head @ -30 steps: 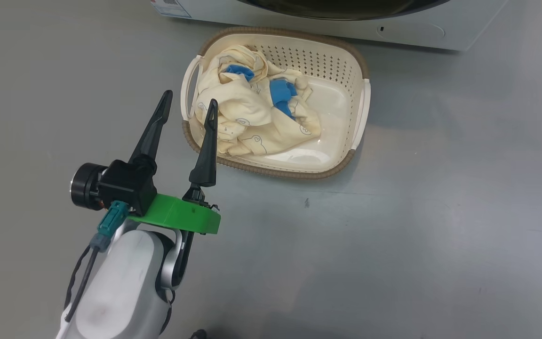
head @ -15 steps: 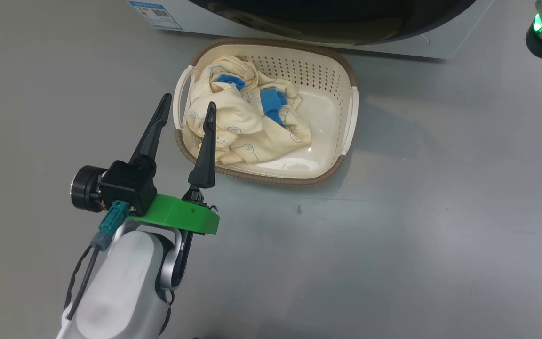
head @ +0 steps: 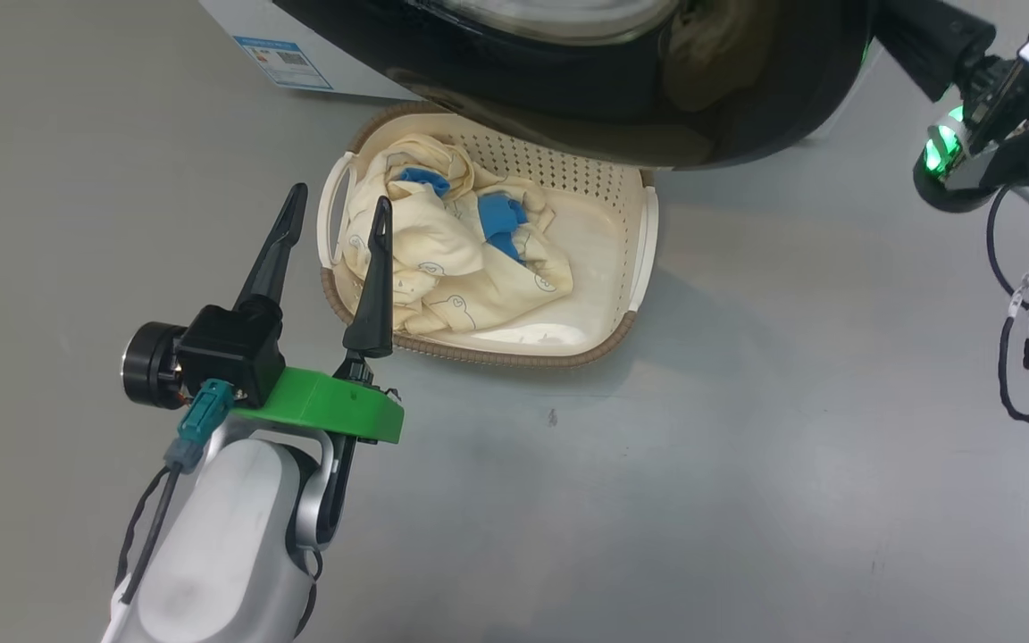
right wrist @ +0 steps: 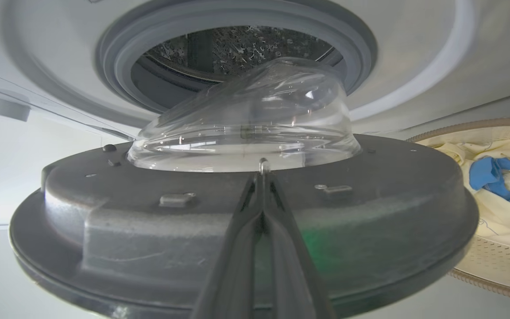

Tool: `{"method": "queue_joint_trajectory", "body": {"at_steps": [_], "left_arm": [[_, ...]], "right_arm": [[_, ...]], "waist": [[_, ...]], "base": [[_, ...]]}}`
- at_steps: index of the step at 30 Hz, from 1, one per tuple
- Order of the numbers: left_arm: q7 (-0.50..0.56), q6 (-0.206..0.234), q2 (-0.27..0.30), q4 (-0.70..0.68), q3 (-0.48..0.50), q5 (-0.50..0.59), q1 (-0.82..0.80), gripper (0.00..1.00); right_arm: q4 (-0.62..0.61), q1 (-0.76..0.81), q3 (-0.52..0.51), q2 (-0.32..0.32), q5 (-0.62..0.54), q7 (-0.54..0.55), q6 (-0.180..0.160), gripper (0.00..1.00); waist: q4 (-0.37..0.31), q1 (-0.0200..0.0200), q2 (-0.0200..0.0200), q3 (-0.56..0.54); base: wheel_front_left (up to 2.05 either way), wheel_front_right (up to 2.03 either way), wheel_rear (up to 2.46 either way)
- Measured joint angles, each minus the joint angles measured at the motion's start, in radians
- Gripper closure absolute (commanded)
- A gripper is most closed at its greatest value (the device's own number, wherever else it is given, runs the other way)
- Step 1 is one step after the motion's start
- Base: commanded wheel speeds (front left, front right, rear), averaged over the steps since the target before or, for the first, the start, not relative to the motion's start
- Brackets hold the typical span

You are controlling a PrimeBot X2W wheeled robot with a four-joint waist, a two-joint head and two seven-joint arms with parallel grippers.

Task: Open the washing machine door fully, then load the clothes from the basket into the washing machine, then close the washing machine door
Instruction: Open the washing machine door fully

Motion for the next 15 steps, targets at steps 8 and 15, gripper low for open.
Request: {"method": "queue_joint_trajectory", "body": {"at_steps": [8,15], "left_arm": [[0.000,0.000,0.000,0.027,0.007,0.015,0.028,0.00],[0.000,0.000,0.000,0.043,0.007,0.018,0.042,0.00]], "right_arm": [[-0.059,0.102,0.015,0.020,0.025,0.033,0.011,1.00],[-0.120,0.174,0.042,0.058,0.032,0.057,0.023,1.00]], "waist": [[-0.010,0.0000,0.0000,-0.038],[-0.012,0.0000,0.0000,-0.081]], "base": [[0.00,0.00,0.00],[0.00,0.00,0.00]]}}
